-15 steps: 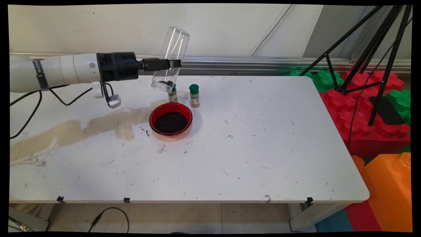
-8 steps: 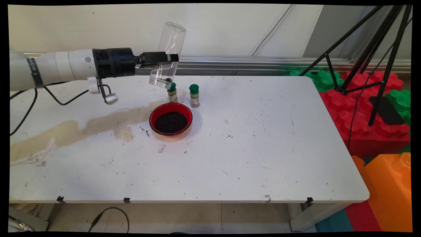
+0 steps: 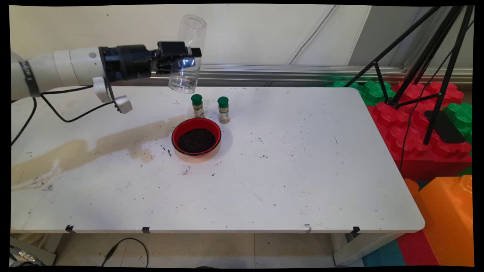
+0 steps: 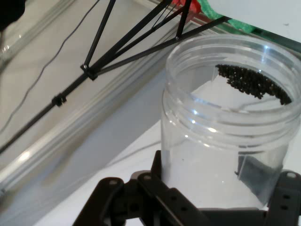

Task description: Pour the black seasoning powder in the red bowl

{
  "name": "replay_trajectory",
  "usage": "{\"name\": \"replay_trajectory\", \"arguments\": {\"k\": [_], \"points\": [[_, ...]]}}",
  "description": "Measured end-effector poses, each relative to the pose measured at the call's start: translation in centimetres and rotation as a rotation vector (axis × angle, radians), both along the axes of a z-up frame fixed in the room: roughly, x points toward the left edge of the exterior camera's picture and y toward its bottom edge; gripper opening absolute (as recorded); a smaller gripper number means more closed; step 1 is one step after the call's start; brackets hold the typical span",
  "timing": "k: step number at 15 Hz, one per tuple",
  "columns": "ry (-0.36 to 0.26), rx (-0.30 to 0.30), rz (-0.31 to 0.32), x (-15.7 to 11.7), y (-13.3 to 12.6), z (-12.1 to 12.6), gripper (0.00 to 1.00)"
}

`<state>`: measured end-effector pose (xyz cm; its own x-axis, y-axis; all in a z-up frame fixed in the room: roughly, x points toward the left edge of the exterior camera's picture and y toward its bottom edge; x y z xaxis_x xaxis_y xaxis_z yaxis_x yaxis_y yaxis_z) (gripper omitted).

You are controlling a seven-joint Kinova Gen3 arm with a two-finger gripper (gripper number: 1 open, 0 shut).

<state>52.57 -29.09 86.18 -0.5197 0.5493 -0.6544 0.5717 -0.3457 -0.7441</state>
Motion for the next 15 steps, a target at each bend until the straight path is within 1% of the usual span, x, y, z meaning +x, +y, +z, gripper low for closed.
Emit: {"name": "replay_trajectory", "arguments": {"k": [5,9,12,15], "points": [[0.123,0.123,0.063,0.1,0.5,1.2,0.00],[0.199,0.198,0.104,0.0,0.7,2.1,0.00],[0.262,0.250,0.125,-0.4,0.7,2.8,0.00],[0.329,0.317,0.139,-1.0,0.4,3.3,0.00]]}}
